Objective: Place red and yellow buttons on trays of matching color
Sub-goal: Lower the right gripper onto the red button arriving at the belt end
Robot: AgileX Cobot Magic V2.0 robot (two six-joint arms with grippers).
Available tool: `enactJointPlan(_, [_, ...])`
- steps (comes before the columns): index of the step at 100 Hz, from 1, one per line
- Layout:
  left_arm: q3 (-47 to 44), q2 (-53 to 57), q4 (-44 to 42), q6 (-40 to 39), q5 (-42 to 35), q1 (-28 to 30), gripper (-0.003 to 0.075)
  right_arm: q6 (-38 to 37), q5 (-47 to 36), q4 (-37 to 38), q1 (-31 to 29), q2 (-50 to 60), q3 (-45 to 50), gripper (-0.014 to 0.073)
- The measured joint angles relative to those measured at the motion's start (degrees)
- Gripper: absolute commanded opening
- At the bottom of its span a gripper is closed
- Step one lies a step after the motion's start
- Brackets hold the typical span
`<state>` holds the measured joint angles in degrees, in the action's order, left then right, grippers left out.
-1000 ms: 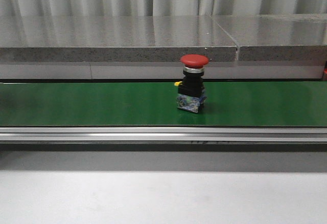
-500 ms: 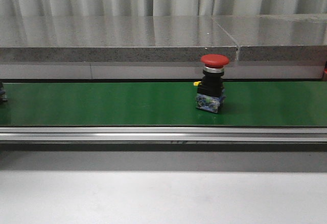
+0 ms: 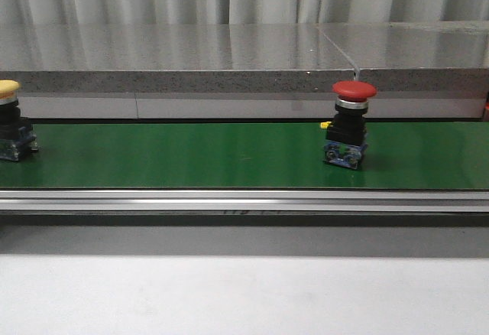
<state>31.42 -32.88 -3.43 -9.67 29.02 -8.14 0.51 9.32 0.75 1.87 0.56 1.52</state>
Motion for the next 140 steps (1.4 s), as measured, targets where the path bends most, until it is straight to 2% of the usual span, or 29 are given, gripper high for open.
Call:
enactJointPlan(8, [-2.0, 3.13, -0.01, 0.0, 0.0, 0.0, 0.0368, 0.0, -0.75, 0.0, 0.0, 0.0, 0.0, -0.0068])
enactJointPlan(20, [-3.28, 6.26, -0.01, 0.0, 0.11, 0.0, 0.009, 0.0, -1.97, 0.0, 0.0, 0.0, 0.0, -0.0068])
enactJointPlan(26, [-3.41, 6.91, -0.01, 0.0, 0.37, 0.0, -0.0021, 0.0, -2.99, 0.0, 0.0, 0.0, 0.0, -0.0068])
enactJointPlan(39, [-3.41, 7.25, -0.01, 0.0, 0.47, 0.0, -0.0019, 0.0, -3.76, -3.08, 0.0, 0.0, -0.34, -0.0068])
enactJointPlan(56, [-3.5, 7.25, -0.01, 0.0, 0.78, 0.0, -0.0019, 0.0, -0.1, -6.85, 0.0, -1.54, -5.8, -0.0068])
enactJointPlan(77, [-3.5, 7.25, -0.01, 0.0, 0.92, 0.0, -0.0019, -0.09, 14.17, -7.71, 0.0, -12.54, -20.19, -0.0068])
enactJointPlan(89, [-3.5, 7.25, -0.01, 0.0, 0.92, 0.0, -0.0019, -0.09, 24.1, -7.9, 0.0, -21.61, -29.48, -0.0068])
enactJointPlan(101, [-3.5, 7.25, -0.01, 0.0, 0.92, 0.0, -0.0019, -0.09, 30.56, -8.03, 0.0, -30.19, -37.15, -0.0068])
enactJointPlan(118, [-3.5, 7.25, -0.01, 0.0, 0.96, 0.0, -0.0019, -0.09, 33.18, -8.03, 0.0, -40.69, -43.21, -0.0068])
enactJointPlan(140, [-3.5, 7.25, -0.01, 0.0, 0.96, 0.0, -0.0019, -0.09, 33.42, -8.05, 0.0, -49.78, -44.37, -0.0064])
